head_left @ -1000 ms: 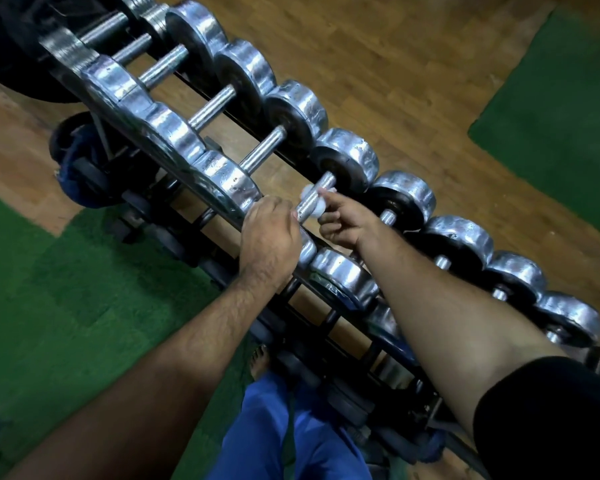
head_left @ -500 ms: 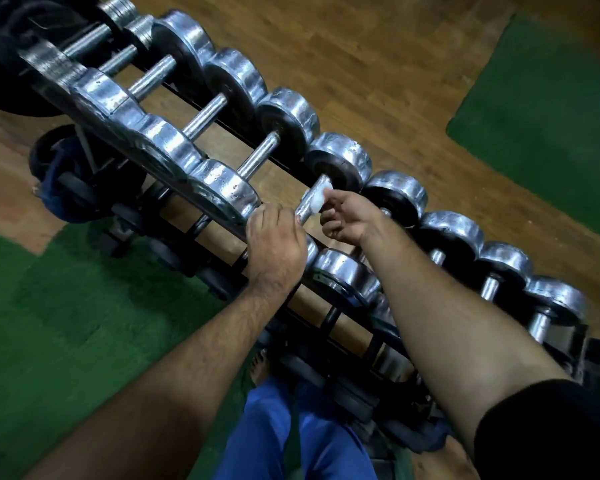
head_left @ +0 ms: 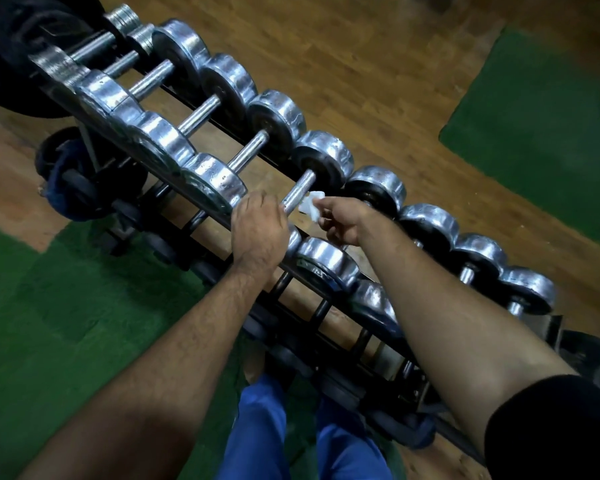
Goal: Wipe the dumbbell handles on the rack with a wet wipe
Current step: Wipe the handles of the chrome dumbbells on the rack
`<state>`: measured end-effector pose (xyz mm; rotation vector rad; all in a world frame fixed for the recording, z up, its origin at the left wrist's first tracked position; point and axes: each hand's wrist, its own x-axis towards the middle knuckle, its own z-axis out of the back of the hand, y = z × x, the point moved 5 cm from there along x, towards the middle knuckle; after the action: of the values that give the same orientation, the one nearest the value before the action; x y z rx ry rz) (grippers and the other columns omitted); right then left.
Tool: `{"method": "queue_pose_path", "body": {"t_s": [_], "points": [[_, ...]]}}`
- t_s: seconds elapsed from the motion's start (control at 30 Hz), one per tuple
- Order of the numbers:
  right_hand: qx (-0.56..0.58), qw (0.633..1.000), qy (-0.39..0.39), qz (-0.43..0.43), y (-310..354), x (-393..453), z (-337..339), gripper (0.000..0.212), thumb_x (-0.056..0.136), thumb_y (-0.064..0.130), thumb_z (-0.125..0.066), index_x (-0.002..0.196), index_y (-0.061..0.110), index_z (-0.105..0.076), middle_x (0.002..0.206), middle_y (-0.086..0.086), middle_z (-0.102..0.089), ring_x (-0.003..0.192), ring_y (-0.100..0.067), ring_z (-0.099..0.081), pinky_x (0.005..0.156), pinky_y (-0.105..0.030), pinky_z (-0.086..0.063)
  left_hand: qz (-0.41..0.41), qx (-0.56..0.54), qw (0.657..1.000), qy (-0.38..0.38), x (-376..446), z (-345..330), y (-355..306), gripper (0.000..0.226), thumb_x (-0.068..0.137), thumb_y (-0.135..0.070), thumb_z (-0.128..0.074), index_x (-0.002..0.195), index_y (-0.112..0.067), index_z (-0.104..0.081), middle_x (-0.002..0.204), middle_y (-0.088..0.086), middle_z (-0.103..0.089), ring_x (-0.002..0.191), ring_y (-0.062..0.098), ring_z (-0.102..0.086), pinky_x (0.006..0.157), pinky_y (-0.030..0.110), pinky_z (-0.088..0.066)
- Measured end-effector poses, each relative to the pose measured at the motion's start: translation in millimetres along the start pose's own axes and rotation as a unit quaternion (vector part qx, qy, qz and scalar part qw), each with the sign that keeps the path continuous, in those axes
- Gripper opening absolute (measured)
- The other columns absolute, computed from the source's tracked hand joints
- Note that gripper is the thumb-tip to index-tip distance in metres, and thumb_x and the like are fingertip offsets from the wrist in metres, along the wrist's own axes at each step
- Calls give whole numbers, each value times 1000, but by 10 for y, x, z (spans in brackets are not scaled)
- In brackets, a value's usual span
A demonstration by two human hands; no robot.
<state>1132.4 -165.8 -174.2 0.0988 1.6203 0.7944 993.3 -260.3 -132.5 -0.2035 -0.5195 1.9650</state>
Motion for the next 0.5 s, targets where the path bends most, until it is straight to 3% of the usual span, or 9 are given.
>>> {"method": "queue_pose_path", "body": {"t_s": [0.13, 0.2, 0.23, 0.3, 0.33, 0.43, 0.5], "points": [[-100, 987, -10, 122, 36, -246, 247, 20, 102, 23, -51, 114, 17, -65, 88, 1, -63, 57, -7, -46, 46, -18, -30, -4, 38, 999, -3, -174, 89, -331, 23, 93, -26, -55, 108, -11, -63, 105, 7, -60, 101, 25, -55, 93, 42, -45], [-189, 959, -25, 208, 72, -299, 357, 23, 101, 23, -53, 119, 14, -65, 89, 0, -62, 65, -8, -51, 48, -18, -41, -6, 25, 1000, -2, -310, 80, -534, 21, 91, -25, -57, 105, -11, -64, 101, 8, -60, 98, 26, -54, 88, 42, -45], [-258, 930, -36, 259, 83, -326, 415, 23, 100, 24, -54, 118, 15, -65, 94, -2, -64, 75, -12, -56, 59, -23, -50, -4, 16, 1000, -1, -373, 55, -615, 22, 91, -24, -56, 106, -11, -65, 101, 8, -60, 97, 26, -54, 87, 42, -45], [-404, 845, -62, 344, 66, -327, 538, 26, 96, 30, -55, 118, 20, -65, 105, -8, -64, 94, -22, -59, 82, -37, -52, 7, 4, 1000, 10, -479, -27, -747, 25, 91, -24, -54, 109, -11, -66, 102, 10, -62, 98, 28, -55, 87, 43, -45], [-466, 802, -64, 368, 29, -324, 588, 30, 96, 32, -53, 122, 23, -64, 108, -9, -62, 100, -25, -56, 86, -39, -49, 20, 3, 1000, 21, -533, -82, -804, 25, 92, -25, -53, 109, -11, -65, 102, 10, -63, 99, 29, -56, 87, 43, -46], [-630, 648, -68, 424, -139, -362, 646, 37, 94, 27, -51, 130, 32, -60, 122, -4, -58, 108, -29, -52, 86, -42, -45, 74, 1, 996, 45, -666, -254, -903, 22, 93, -26, -53, 103, -10, -64, 100, 8, -63, 98, 28, -57, 84, 43, -47], [-690, 540, -90, 474, -293, -417, 685, 43, 91, 27, -46, 132, 34, -58, 131, 2, -57, 105, -29, -53, 81, -42, -42, 92, -9, 995, 34, -756, -365, -933, 27, 94, -24, -52, 112, -8, -64, 109, 9, -64, 106, 29, -58, 89, 44, -48]]}}
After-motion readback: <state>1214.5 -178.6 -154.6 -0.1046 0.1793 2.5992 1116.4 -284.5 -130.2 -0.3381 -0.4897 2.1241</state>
